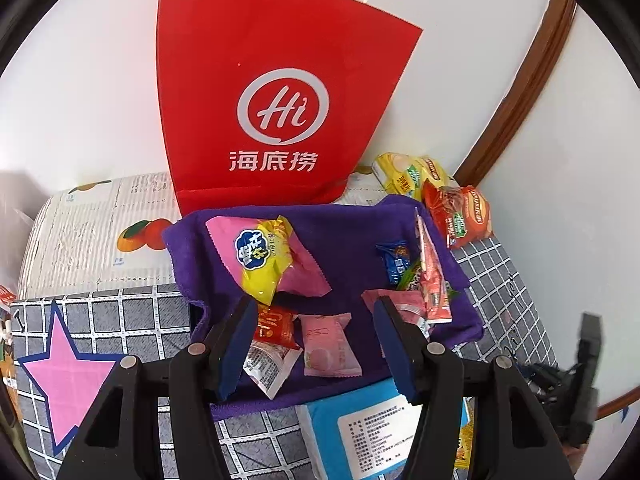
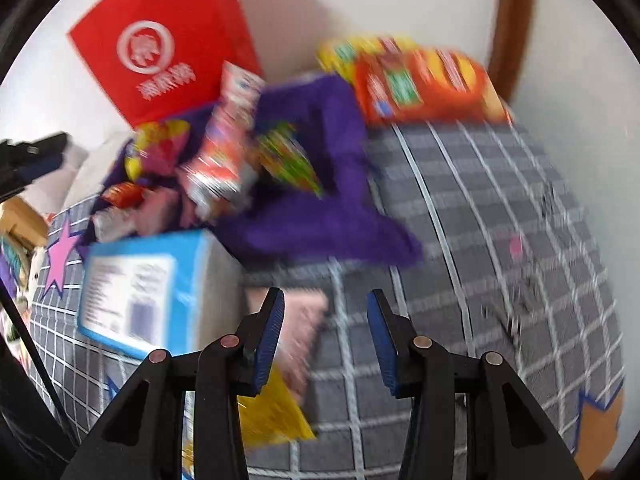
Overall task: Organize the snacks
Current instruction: 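Open the right tool to release the stick packet onto the cloth, then grasp the pink-white wrapper packet on the bed cover with the right tool and lift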
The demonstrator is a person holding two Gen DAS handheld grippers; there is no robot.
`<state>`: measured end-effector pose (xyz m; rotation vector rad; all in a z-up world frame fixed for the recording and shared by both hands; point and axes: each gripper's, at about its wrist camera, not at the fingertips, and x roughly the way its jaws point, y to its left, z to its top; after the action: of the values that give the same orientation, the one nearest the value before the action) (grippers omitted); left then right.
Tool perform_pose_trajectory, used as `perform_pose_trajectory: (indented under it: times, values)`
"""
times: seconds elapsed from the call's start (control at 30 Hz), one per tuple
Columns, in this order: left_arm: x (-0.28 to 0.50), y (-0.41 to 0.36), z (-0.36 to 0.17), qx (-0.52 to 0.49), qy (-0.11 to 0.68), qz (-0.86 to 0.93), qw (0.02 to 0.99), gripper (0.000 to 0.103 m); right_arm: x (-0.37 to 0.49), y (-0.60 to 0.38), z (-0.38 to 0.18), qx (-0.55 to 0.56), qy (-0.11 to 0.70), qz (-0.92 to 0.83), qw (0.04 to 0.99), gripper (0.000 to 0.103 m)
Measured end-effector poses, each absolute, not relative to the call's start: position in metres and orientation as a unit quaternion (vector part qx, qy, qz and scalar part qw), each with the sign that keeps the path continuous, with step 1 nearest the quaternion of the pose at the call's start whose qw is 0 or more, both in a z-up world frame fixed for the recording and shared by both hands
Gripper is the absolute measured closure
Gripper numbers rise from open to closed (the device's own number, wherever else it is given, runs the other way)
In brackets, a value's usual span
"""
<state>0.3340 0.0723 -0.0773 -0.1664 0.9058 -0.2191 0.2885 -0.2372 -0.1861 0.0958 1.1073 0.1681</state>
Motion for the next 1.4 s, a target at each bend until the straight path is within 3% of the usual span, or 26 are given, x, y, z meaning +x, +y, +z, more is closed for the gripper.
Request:
perform_pose_trajectory:
  times: [0.47,1.0,1.17,1.4]
  values:
    - [0.325,0.074,-0.064,-0.083,0.419,-0.126,0.895,0.043,0.284,-0.236,-0.208,0.101,0.537,0.121,0.828,0.057]
    - [0.317,0.077,-0.053,-0.088,0.407,-0.132,0.899,0.043,0.289,-0.206,-0.211,0.024,0.543,0.121,0.83,0.059]
    - [0.314,0.079,-0.048,-0.092,0.403,-0.133,0.901,0.043,0.277,-0.219,-0.21,0.059,0.543,0.14,0.826,0.079]
    - [0.304,0.077,-0.039,-0.087,0.392,-0.141,0.905,0.043,0.252,-0.224,-0.207,0.074,0.54,0.144,0.826,0.081]
